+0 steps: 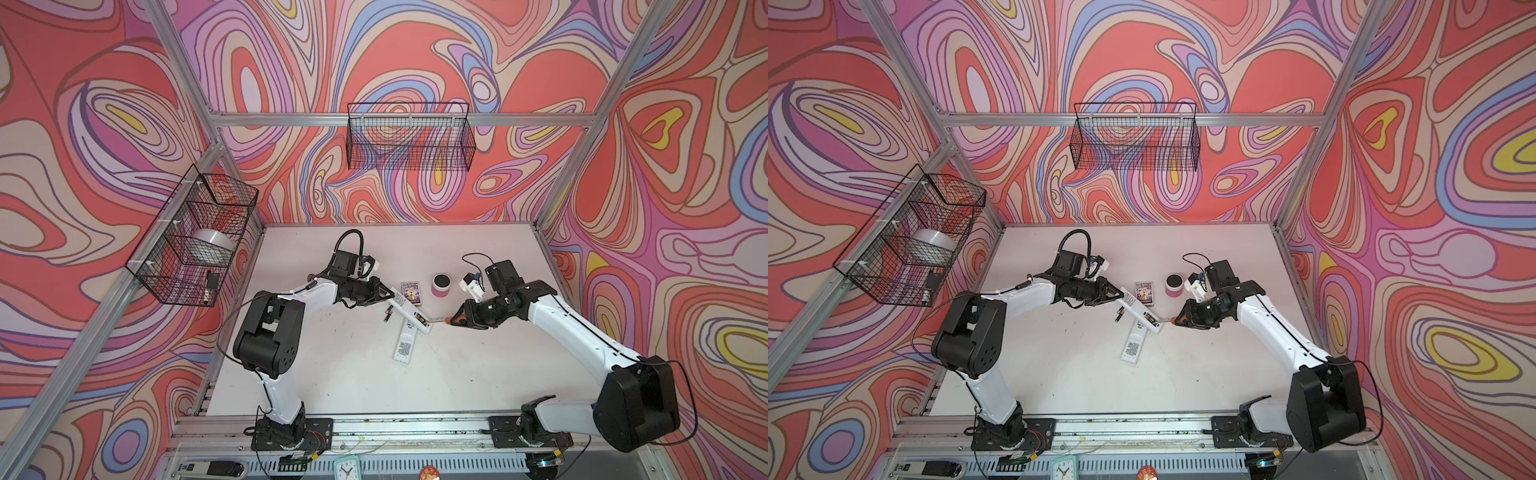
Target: Unload the batteries from the remote control
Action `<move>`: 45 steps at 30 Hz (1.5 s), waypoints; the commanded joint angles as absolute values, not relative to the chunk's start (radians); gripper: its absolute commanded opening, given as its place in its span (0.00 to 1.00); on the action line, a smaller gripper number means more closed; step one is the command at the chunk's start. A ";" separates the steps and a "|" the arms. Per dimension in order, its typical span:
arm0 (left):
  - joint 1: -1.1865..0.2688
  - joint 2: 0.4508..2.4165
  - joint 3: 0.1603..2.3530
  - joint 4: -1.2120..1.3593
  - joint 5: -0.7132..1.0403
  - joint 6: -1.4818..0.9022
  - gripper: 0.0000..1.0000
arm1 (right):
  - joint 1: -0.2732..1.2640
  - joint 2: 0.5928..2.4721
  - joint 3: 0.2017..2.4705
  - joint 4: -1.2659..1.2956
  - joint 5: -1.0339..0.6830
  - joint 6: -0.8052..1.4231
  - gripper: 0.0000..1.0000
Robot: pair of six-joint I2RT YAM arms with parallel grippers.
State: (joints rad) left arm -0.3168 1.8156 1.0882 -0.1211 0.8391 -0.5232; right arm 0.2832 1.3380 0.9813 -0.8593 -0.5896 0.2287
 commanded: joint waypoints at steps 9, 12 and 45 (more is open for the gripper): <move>-0.294 1.876 1.095 -0.254 0.756 -0.471 0.00 | 0.319 1.319 0.947 -1.030 -0.620 0.189 0.06; -0.294 1.875 1.093 -0.248 0.760 -0.474 0.00 | 0.319 1.319 0.946 -1.038 -0.639 0.180 0.06; -0.283 1.560 0.657 0.489 0.921 -0.314 0.00 | 0.345 1.235 1.058 -0.959 -0.565 0.562 0.07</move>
State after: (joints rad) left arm -0.2935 1.5974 0.7357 0.2565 0.9146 -0.3977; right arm 0.3420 1.2724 1.0157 -0.9276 -0.5911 0.4900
